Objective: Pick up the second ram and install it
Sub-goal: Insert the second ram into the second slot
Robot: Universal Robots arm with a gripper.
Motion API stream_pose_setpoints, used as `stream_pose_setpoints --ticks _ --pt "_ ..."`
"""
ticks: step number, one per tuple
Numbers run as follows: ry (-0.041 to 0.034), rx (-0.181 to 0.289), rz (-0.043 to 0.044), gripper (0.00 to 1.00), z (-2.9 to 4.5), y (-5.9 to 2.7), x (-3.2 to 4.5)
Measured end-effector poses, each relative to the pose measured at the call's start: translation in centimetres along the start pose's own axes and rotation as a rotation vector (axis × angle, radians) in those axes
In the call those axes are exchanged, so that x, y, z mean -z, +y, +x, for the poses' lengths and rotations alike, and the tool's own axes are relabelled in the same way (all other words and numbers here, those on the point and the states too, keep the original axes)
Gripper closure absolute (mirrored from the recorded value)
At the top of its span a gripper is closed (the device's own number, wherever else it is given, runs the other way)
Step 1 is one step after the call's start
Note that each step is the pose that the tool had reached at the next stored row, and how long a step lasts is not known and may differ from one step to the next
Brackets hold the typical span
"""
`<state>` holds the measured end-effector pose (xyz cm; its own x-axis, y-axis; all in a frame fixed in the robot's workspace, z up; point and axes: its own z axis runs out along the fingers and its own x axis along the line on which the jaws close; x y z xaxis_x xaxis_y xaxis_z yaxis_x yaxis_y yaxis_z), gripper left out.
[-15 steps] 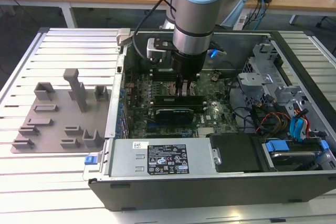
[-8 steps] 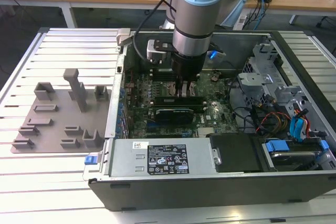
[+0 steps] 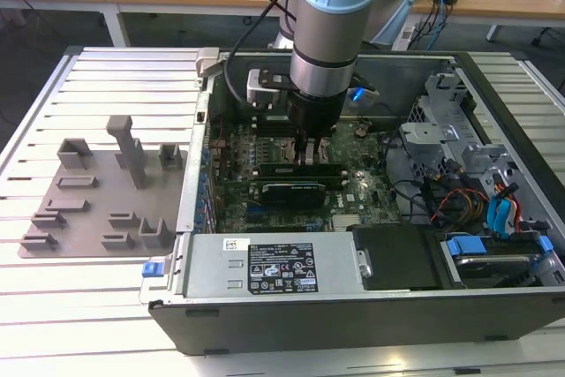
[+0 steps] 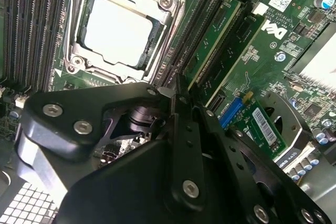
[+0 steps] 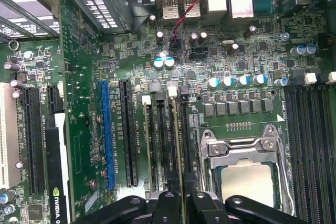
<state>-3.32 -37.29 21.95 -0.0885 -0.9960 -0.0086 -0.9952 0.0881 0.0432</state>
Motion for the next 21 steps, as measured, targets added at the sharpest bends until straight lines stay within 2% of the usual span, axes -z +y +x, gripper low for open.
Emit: stream_pose_setpoints --ticks 2,5,8,9,11,14,15,19,21 --pt "-0.0001 0.000 0.0000 0.86 0.00 0.00 -0.02" --pt "0.0000 0.000 0.0000 0.86 0.01 -0.02 -0.49" --pt "-0.0003 0.000 0.0000 0.86 0.00 -0.02 -0.52" --pt "-0.0002 0.000 0.0000 0.79 0.00 -0.02 -0.52" --pt "0.0000 0.000 0.0001 0.79 0.00 -0.01 -0.31" --pt "0.0054 0.000 0.0005 0.80 -0.34 0.14 2.65" --pt "0.0073 0.000 0.0007 0.87 -0.48 0.18 3.30" --pt "0.0114 0.000 0.0010 0.90 -0.74 0.28 5.23" --pt "0.0112 0.000 0.0011 0.90 -0.74 0.29 5.23"
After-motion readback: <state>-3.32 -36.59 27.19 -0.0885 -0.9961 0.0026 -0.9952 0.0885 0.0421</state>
